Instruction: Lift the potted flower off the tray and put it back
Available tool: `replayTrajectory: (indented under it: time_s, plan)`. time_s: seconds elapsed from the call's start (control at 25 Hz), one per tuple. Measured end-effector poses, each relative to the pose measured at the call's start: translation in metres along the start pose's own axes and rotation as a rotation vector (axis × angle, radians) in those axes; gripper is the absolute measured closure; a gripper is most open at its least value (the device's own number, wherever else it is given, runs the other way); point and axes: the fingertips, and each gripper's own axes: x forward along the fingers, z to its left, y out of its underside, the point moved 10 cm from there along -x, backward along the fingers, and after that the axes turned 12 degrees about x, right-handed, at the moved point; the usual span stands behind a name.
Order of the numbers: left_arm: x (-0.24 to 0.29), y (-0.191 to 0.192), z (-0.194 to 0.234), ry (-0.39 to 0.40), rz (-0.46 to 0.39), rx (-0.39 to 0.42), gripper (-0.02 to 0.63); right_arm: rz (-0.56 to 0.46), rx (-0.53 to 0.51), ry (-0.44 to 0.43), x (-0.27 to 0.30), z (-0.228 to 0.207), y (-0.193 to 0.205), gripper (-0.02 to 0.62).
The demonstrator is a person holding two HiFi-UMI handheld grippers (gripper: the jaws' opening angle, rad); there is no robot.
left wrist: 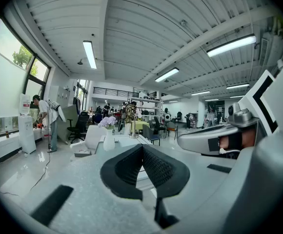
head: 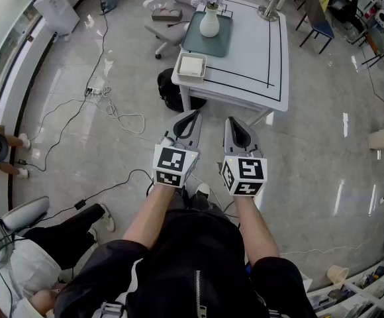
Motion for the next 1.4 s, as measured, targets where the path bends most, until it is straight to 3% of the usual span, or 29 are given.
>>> replayTrajectory:
  time_s: [0.56,1.4]
  plan:
    - [0.011,-0.004,-0.01,0.006,0.004,-0.01,0.601,0.001,0.034,-0.041,0.001,-0.016,-0.003,0.589]
    - [0.031,-0.027,-0.039,-0.056,0.007,0.005,0.601,0.001,0.075,-0.107,-0.014,-0.059,-0.013,0.589]
